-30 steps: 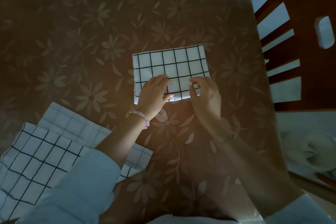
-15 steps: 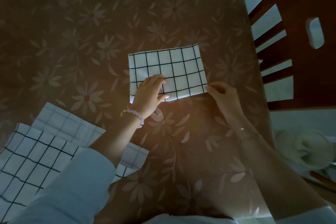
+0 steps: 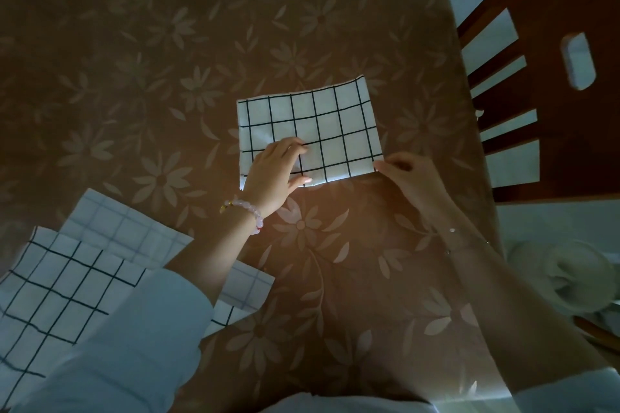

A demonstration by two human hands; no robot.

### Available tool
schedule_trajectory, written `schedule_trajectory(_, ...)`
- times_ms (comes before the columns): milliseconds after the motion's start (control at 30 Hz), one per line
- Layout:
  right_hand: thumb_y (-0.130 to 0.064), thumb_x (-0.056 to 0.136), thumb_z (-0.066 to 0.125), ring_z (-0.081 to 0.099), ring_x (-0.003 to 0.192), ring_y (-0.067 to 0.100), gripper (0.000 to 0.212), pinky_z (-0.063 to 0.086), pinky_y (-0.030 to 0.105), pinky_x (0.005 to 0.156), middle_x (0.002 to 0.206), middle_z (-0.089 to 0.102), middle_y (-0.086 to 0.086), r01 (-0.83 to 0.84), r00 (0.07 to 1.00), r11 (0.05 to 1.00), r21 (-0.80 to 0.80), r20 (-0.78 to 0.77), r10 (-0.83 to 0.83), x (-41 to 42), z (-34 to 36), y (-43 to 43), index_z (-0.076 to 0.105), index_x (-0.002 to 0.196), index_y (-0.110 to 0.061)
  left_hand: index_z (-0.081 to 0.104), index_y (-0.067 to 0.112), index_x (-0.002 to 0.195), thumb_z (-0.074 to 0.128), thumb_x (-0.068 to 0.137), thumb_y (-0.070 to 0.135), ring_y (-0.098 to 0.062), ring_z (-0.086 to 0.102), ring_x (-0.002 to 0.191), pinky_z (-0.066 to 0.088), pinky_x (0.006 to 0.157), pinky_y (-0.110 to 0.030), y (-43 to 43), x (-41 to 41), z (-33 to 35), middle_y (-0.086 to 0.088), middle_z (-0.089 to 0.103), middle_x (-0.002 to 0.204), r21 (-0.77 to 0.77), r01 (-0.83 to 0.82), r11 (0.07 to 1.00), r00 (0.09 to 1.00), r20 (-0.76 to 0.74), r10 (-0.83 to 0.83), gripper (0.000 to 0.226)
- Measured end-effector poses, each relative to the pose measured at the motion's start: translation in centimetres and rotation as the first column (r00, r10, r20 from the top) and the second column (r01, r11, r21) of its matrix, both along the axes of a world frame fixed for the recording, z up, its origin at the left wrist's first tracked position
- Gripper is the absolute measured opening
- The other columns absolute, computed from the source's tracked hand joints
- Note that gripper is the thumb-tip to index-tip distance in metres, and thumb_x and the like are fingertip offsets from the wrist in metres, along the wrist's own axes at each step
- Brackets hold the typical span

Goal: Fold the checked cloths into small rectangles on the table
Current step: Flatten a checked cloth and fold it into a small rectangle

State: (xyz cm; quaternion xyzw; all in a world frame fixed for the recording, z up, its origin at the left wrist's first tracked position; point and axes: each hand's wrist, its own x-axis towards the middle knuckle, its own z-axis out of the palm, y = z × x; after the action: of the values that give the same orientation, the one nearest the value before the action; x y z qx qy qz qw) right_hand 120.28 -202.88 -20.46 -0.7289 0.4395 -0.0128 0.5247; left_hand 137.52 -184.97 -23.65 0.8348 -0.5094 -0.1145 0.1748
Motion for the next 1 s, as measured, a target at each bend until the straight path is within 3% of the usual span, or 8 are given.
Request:
schedule_trajectory(233, -0.034, 0.089, 0.06, 0.052, 0.072, -0.003, 0.018, 0.035, 0.013, 0.06, 0.08, 0.059, -0.012, -0.047, 0.99, 0.975, -0.219, -0.141, 0.016, -1.7, -0.9, -1.9, 0.066, 0.095, -0.018, 0.055, 0.006, 0.124, 0.075, 0.074, 0.027, -0.028, 0.049, 0.122, 0.036, 0.101, -0.039, 0.7, 0.8, -0.1, -0.008, 0.05, 0.134, 0.025, 0.066, 0.997, 0.996, -0.056, -0.064, 0.058)
schedule_trajectory(400, -0.025, 0.094, 0.054, 0.054, 0.079, 0.003, 0.015, 0.036, 0.008, 0.065, 0.093, 0.062, -0.008, 0.065, 0.998, 0.913, -0.402, 0.003, -0.07, -0.4, 0.6, 0.6, 0.064, 0.103, -0.018, 0.055, 0.006, 0.124, 0.076, 0.073, 0.026, -0.029, 0.049, 0.122, 0.037, 0.101, -0.041, 0.7, 0.8, -0.2, -0.009, 0.05, 0.134, 0.029, 0.067, 0.997, 0.997, -0.051, -0.066, 0.059)
schedule_trajectory(467, -0.016, 0.094, 0.051, 0.056, 0.087, 0.007, 0.02, 0.04, 0.007, 0.071, 0.1, 0.061, -0.007, 0.009, 0.997, 0.877, -0.48, 0.076, 0.031, 1.0, 0.9, 3.3, 0.064, 0.109, -0.016, 0.054, 0.006, 0.124, 0.076, 0.073, 0.027, -0.029, 0.049, 0.122, 0.036, 0.102, -0.04, 0.7, 0.8, -0.2, -0.009, 0.05, 0.134, 0.035, 0.064, 0.997, 0.997, -0.05, -0.062, 0.059)
schedule_trajectory(567, -0.013, 0.092, 0.044, 0.061, 0.102, 0.017, 0.032, 0.052, 0.028, 0.08, 0.115, 0.062, 0.003, -0.175, 0.953, 0.824, -0.539, 0.118, 0.28, 2.9, 0.1, 8.0, 0.058, 0.121, -0.012, 0.051, 0.009, 0.129, 0.073, 0.076, 0.029, -0.025, 0.044, 0.127, 0.03, 0.105, -0.036, 0.7, 0.8, -0.1, -0.005, 0.047, 0.137, 0.046, 0.051, 0.998, 0.997, -0.067, -0.048, 0.06)
schedule_trajectory(667, -0.027, 0.094, 0.032, 0.06, 0.112, 0.031, 0.046, 0.051, 0.044, 0.091, 0.119, 0.064, 0.012, -0.338, 0.897, 0.699, -0.63, 0.01, 0.443, 3.8, -1.4, 11.0, 0.059, 0.122, -0.003, 0.048, 0.013, 0.133, 0.071, 0.079, 0.027, -0.02, 0.036, 0.131, 0.025, 0.109, -0.034, 0.6, 0.7, 0.1, 0.0, 0.041, 0.141, 0.064, 0.038, 0.997, 0.993, -0.114, -0.03, 0.06)
schedule_trajectory(767, -0.031, 0.102, 0.015, 0.044, 0.131, 0.021, 0.054, 0.027, 0.045, 0.113, 0.135, 0.055, 0.01, -0.478, 0.841, 0.59, -0.651, -0.145, 0.522, 3.3, -3.6, 11.3, 0.053, 0.13, -0.003, 0.047, 0.014, 0.133, 0.071, 0.08, 0.026, -0.019, 0.034, 0.132, 0.026, 0.11, -0.036, 0.6, 0.8, 0.0, 0.002, 0.04, 0.143, 0.074, 0.036, 0.997, 0.991, -0.134, -0.026, 0.059)
schedule_trajectory(867, -0.027, 0.099, 0.029, 0.037, 0.136, 0.017, 0.046, 0.02, 0.045, 0.116, 0.142, 0.048, 0.005, -0.497, 0.844, 0.519, -0.695, -0.249, 0.474, 1.8, -5.0, 10.0, 0.048, 0.136, -0.008, 0.046, 0.015, 0.135, 0.069, 0.081, 0.034, -0.019, 0.032, 0.133, 0.023, 0.109, -0.033, 0.6, 1.0, 0.0, 0.003, 0.038, 0.143, 0.089, 0.038, 0.995, 0.99, -0.138, -0.025, 0.062)
schedule_trajectory(1000, -0.03, 0.101, 0.026, 0.029, 0.14, 0.016, 0.048, 0.016, 0.048, 0.117, 0.148, 0.038, 0.005, -0.481, 0.873, 0.508, -0.715, -0.338, 0.352, -0.8, -5.1, 7.0, 0.039, 0.142, -0.008, 0.045, 0.014, 0.135, 0.068, 0.081, 0.033, -0.02, 0.034, 0.133, 0.025, 0.109, -0.036, 0.5, 0.9, 0.1, 0.002, 0.039, 0.143, 0.095, 0.051, 0.994, 0.993, -0.107, -0.04, 0.062)
